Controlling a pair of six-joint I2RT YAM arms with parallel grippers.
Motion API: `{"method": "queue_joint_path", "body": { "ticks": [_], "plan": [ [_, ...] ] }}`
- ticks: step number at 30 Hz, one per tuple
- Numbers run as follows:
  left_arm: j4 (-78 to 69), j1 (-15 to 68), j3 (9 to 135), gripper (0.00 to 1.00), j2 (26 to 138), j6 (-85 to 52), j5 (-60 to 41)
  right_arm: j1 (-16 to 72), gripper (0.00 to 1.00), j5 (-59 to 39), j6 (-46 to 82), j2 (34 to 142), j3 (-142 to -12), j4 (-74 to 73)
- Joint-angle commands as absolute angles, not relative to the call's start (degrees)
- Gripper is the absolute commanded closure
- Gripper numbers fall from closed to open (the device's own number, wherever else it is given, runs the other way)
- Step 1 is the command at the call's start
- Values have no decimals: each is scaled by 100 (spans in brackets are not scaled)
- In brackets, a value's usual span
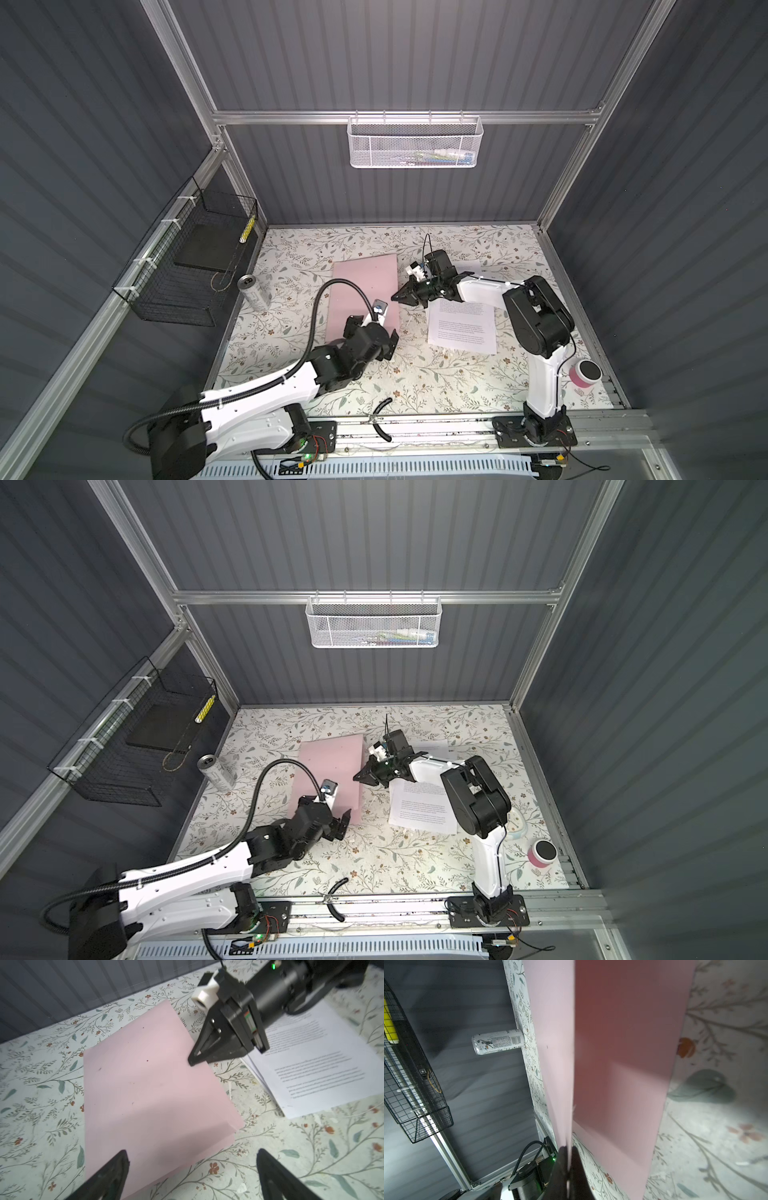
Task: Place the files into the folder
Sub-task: 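Pinch the folder's top cover with right gripper while left holds folder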
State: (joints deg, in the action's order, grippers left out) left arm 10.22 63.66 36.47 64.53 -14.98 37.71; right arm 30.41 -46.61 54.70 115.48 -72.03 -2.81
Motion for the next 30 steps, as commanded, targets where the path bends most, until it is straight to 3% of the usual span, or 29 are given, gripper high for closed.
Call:
{"method": "queue_joint_path", "body": {
  "ticks": [1, 11, 19, 30],
  "plan": [
    [1314, 6803, 3966, 4, 7110, -1160, 4935, 2916, 100, -4674, 5645, 11235, -7169, -107],
    [931, 6864, 4077, 10, 7773, -894, 5268, 2908, 100, -4738, 5707, 11016, -7091, -88],
    [404, 6864, 4132, 31, 8289, -490, 5645, 2914, 100, -4852, 5757, 10874, -6861, -192],
    [-192, 6531, 4280, 51, 8410, 122, 4951, 2994, 100, -4852, 5936, 10674, -6587, -410]
  ]
}}
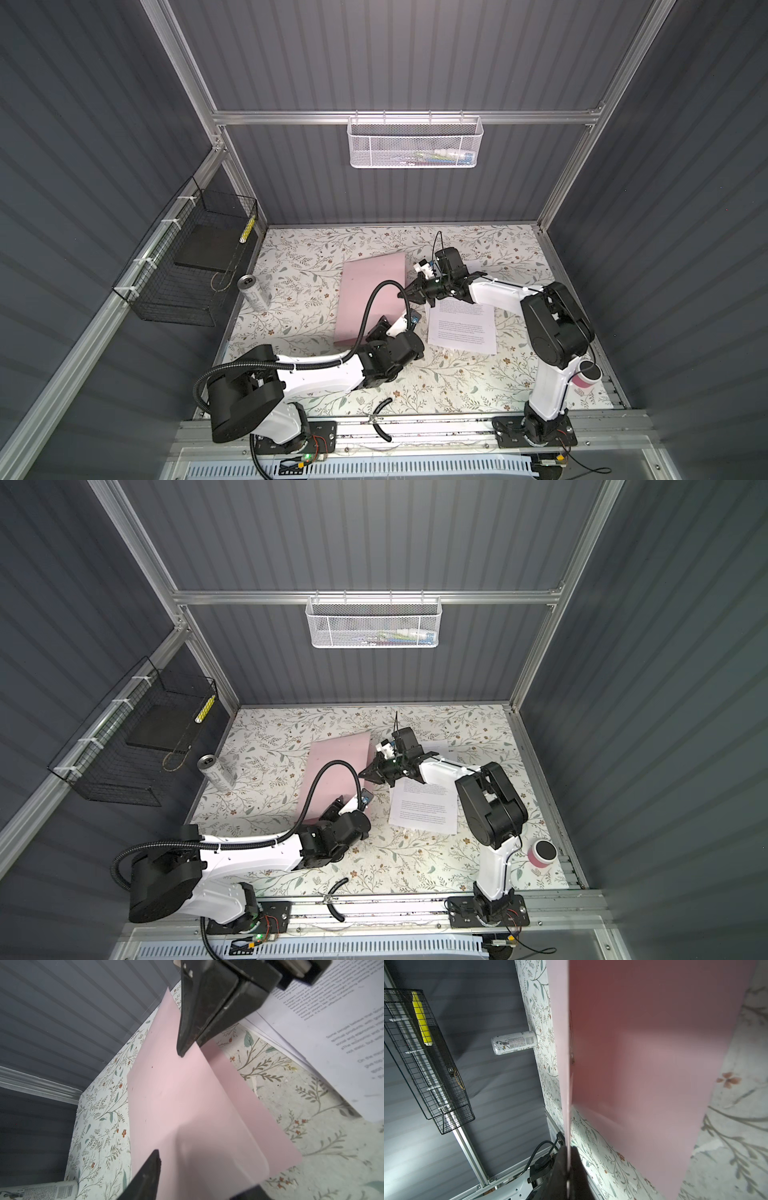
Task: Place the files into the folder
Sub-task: 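Pinch the folder's top cover with right gripper while left holds folder, then swing the folder cover open with right gripper while left draws back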
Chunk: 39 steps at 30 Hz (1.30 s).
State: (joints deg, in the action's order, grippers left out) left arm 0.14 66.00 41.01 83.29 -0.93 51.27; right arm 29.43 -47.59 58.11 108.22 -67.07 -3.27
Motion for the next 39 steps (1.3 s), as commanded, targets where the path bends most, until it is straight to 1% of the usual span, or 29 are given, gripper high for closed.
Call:
{"method": "queue_joint_path", "body": {
  "ticks": [1, 5, 6, 7, 8, 17, 18, 20, 21, 22, 24, 26, 32, 36, 39],
  "plan": [
    [-200, 6510, 4280, 53, 8418, 132, 4916, 3003, 100, -4858, 5973, 10655, -6554, -465],
    [-161, 6469, 4339, 65, 8475, 158, 4818, 3048, 100, -4901, 6042, 10638, -6495, -564],
    [-90, 6463, 4392, 70, 8494, 158, 4808, 3060, 100, -4911, 6068, 10647, -6486, -595],
    [-15, 6469, 4451, 83, 8523, 154, 4783, 3070, 100, -4921, 6081, 10649, -6486, -612],
    [27, 6467, 4497, 100, 8547, 141, 4810, 3072, 100, -4937, 6095, 10652, -6486, -638],
    [187, 6456, 4587, 100, 8607, 112, 4778, 3081, 100, -5020, 6038, 10600, -6593, -603],
    [206, 6443, 4587, 100, 8570, 61, 4781, 3071, 95, -5062, 5997, 10613, -6637, -541],
    [320, 6354, 4622, 100, 8441, -124, 4694, 3049, 75, -5106, 5973, 10577, -6645, -537],
    [413, 6285, 4643, 100, 8343, -238, 4598, 3033, 63, -5090, 5904, 10535, -6670, -481],
    [532, 6246, 4680, 100, 8274, -360, 4635, 3003, 54, -5072, 5794, 10498, -6742, -307],
    [743, 6202, 4728, 100, 8126, -571, 4798, 2892, 44, -5055, 5649, 10365, -6828, -120],
    [955, 6118, 4764, 100, 7928, -815, 4843, 2745, 38, -5038, 5597, 10176, -6820, -113],
    [1192, 5871, 4764, 100, 7191, -1678, 4603, 2428, 33, -4975, 5407, 9765, -6870, 152],
    [1061, 5836, 4667, 100, 6700, -1784, 4145, 2386, 31, -4863, 5431, 9625, -6771, 136],
    [959, 5834, 4482, 100, 6319, -1784, 3842, 2384, 33, -4860, 5467, 9688, -6674, 50]
  ]
}}
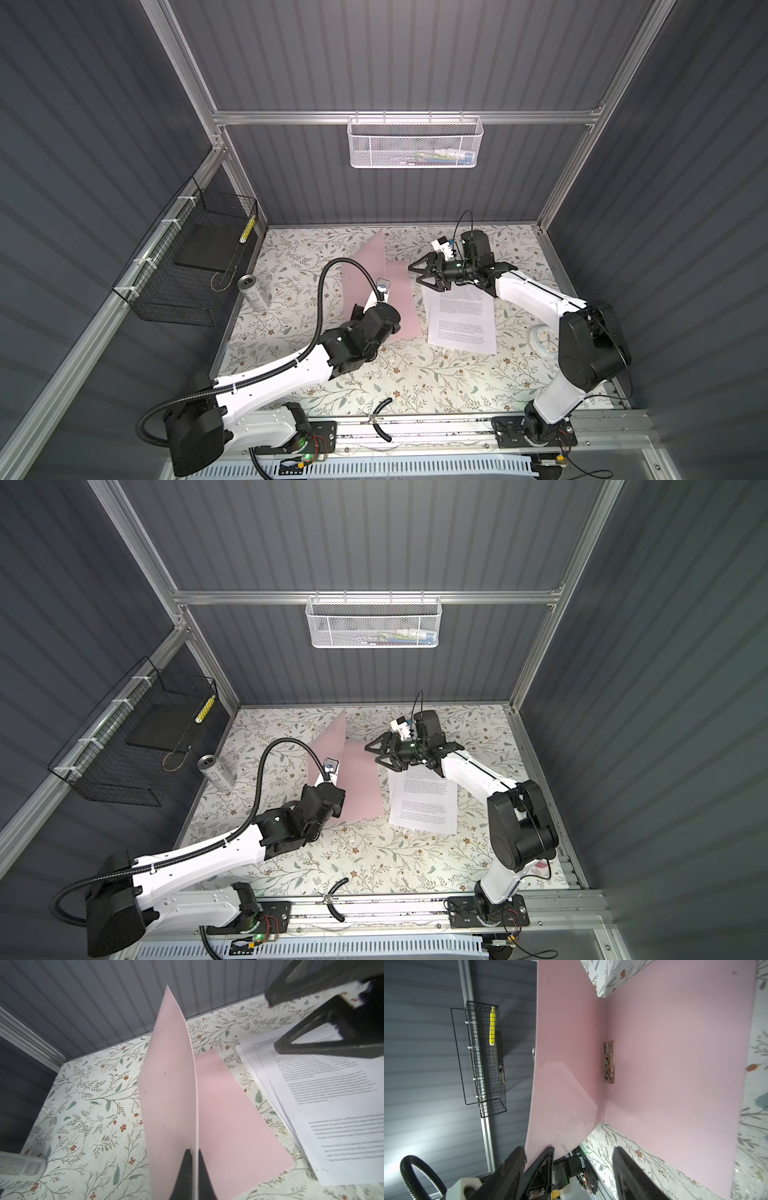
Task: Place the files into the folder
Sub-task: 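Swing the folder cover open with right gripper while left draws back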
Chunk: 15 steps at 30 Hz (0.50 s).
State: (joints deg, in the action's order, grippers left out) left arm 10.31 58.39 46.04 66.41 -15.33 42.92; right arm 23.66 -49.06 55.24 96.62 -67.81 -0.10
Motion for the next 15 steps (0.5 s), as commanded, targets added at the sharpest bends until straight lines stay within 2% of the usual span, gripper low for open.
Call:
{"method": "queue_joint_path", "body": {
  "ticks": [1, 6, 12, 15],
  "plan": [
    [967, 5830, 4403, 100, 6198, -1767, 3786, 2393, 33, -4860, 5464, 9745, -6649, 40],
    [1015, 5827, 4001, 100, 5524, -1934, 3776, 2534, 43, -4892, 5283, 10169, -6679, 71],
    [946, 5812, 3523, 100, 4815, -2373, 3902, 2907, 62, -4404, 4821, 10882, -7139, 601],
    [931, 5810, 3431, 100, 4753, -2527, 3885, 3092, 67, -4098, 4605, 11181, -7463, 889]
  ]
}}
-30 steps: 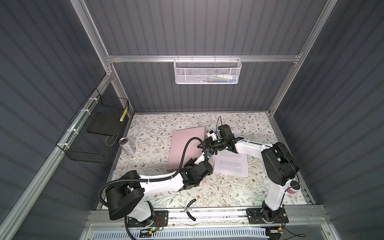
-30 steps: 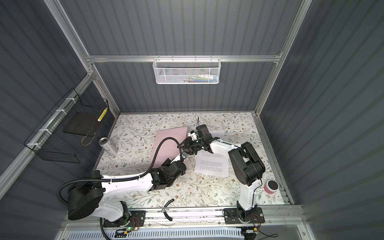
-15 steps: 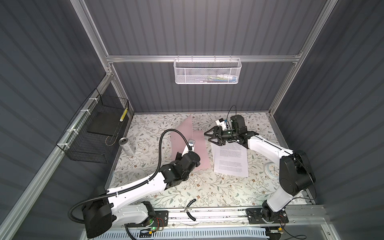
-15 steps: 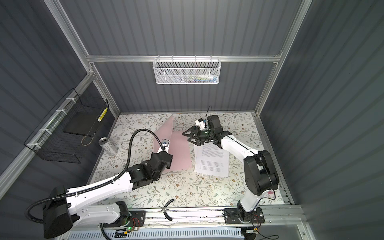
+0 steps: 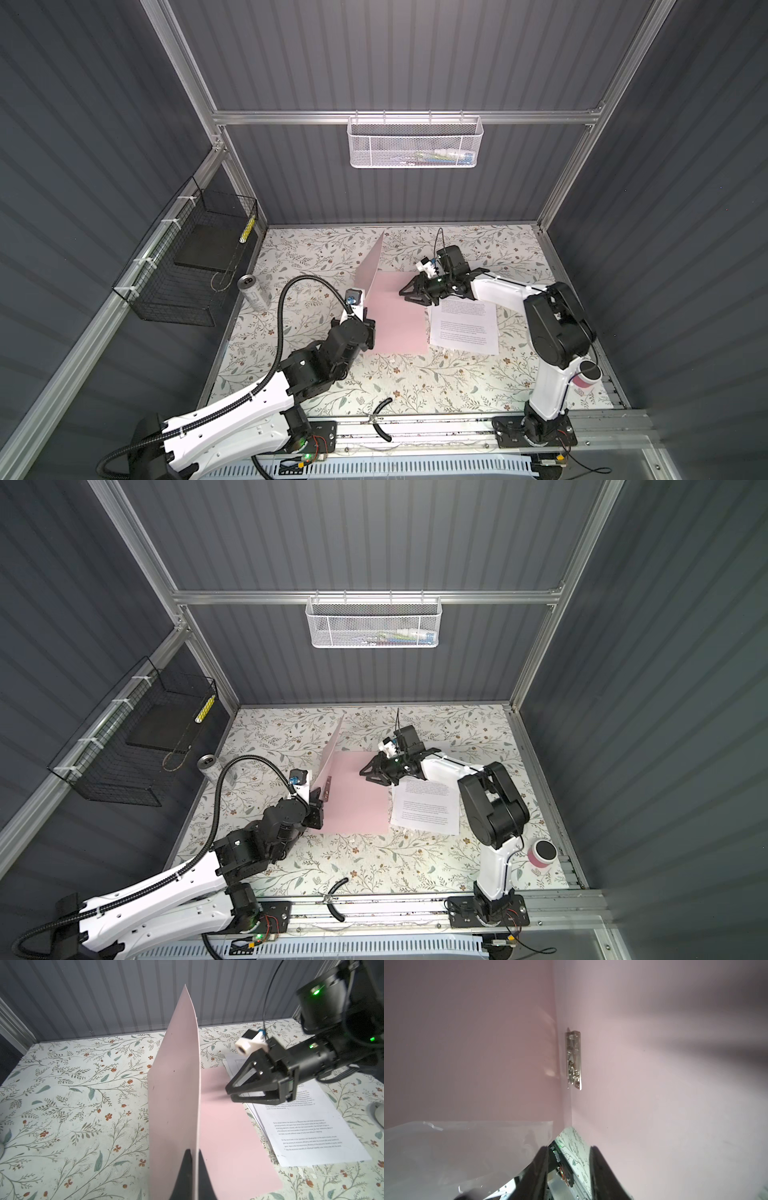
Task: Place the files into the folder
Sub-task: 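Swing the folder cover open with right gripper while left draws back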
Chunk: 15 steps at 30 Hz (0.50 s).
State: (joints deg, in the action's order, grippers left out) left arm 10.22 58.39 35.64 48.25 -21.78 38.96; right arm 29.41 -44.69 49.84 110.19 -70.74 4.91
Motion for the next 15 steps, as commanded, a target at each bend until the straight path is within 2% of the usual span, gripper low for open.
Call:
{"method": "queue_joint_path", "body": {
  "ticks": [1, 15],
  "plan": [
    [946, 5810, 3398, 100, 4750, -2598, 3938, 3151, 68, -3979, 4513, 11277, -7589, 1043],
    [1903, 5810, 3427, 100, 4228, -3858, 5378, 3323, 80, -3156, 3876, 11913, -7620, 1659]
  ]
}}
